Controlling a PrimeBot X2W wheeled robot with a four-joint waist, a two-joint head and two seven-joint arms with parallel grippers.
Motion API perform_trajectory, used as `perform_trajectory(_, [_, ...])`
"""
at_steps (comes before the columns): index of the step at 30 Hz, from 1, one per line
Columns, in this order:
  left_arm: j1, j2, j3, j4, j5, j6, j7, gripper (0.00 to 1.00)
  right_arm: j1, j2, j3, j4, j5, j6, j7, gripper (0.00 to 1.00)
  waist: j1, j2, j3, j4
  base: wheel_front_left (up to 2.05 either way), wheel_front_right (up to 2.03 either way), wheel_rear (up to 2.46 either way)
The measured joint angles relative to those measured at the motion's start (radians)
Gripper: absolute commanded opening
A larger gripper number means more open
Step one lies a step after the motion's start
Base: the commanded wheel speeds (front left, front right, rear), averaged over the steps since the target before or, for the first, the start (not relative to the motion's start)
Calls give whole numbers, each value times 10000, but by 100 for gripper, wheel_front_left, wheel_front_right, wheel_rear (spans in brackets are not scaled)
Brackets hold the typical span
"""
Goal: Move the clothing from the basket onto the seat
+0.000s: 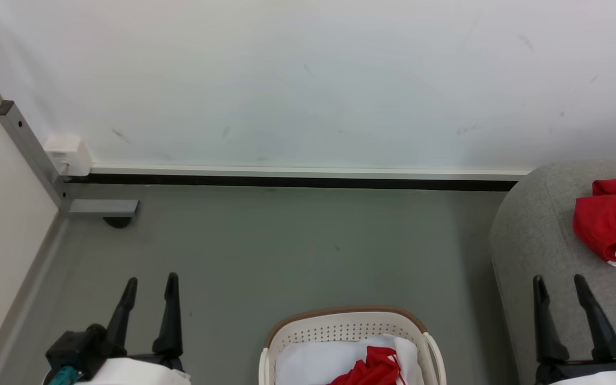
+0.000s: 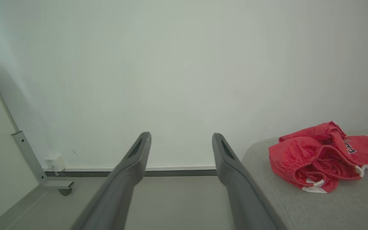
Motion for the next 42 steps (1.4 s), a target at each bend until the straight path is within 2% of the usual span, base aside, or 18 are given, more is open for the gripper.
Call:
perform_trajectory(8, [42,-570,794,253,671,-688,0,100,12,205,123,-132,-445,0,0,100,2,0,103,-106,0,0,0])
perform_trajectory(22, [-9,-917,1317,458,1223,-1145,0,100,-116,326,146,-140,-585,0,-2,100,2,0,197,-245,0,0,0])
perform_trajectory(30, [-302,-1003,1053,539,1329,-1287,2,100,-593,224,174,-125,-591,0,-2,100,2,0,499,-538,0,0,0])
perform_trajectory(42, [-1404,-961,291,905,1478,-1348,0,100,-1615,224,180,-284,-673,0,-4,100,3,0,1745,-1249,0,0,0])
